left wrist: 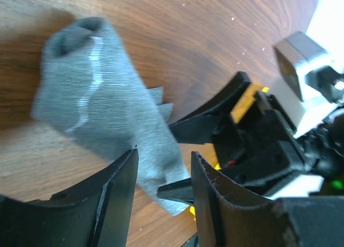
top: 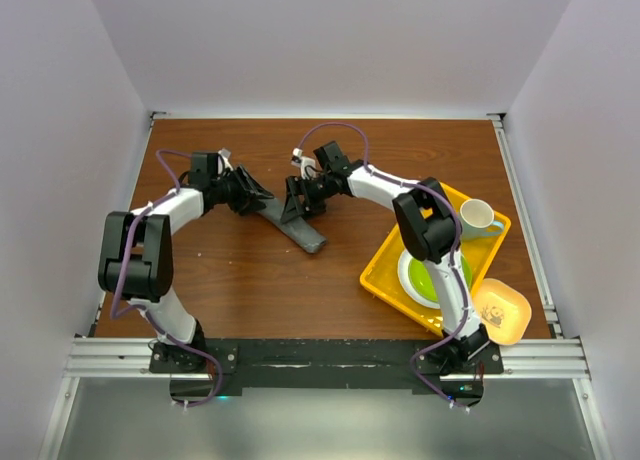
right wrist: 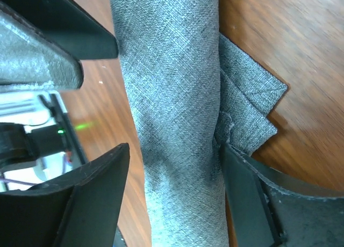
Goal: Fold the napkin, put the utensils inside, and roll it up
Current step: Roll the napkin with the utensil
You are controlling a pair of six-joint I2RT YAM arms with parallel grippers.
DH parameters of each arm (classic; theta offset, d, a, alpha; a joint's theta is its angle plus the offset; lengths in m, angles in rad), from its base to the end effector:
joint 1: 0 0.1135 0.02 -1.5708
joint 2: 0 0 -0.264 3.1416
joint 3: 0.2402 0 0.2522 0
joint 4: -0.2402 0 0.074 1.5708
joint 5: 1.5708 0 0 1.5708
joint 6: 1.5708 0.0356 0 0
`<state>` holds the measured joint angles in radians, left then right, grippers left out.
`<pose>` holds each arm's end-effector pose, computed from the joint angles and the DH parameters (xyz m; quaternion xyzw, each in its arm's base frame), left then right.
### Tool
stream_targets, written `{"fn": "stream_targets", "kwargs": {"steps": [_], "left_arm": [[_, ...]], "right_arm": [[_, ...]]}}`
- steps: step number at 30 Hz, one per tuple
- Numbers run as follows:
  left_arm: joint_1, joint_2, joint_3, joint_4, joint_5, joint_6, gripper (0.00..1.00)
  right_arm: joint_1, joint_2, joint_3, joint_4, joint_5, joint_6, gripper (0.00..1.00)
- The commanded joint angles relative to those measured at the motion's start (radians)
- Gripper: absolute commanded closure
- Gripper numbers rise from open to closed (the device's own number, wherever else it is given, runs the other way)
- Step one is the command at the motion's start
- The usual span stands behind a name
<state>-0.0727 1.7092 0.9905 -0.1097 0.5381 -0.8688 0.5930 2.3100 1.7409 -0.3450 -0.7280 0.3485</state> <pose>0.3487 -0.0437 0.1818 -0.2593 0.8655 -0.3794 0.1993 0.3997 0.2979 0.1475 -0.2218 0.8640 0.4370 0.1157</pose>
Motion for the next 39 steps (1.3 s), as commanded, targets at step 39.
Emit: {"fn": "stream_targets", "kwargs": {"steps": [39], "left_arm": [[0.095,-0.056,-0.013,0.001,0.020,0.004,0.45]], "right_arm": [[0.364,-0.015,0.212,-0.287,1.019,-0.465,0.12]]}}
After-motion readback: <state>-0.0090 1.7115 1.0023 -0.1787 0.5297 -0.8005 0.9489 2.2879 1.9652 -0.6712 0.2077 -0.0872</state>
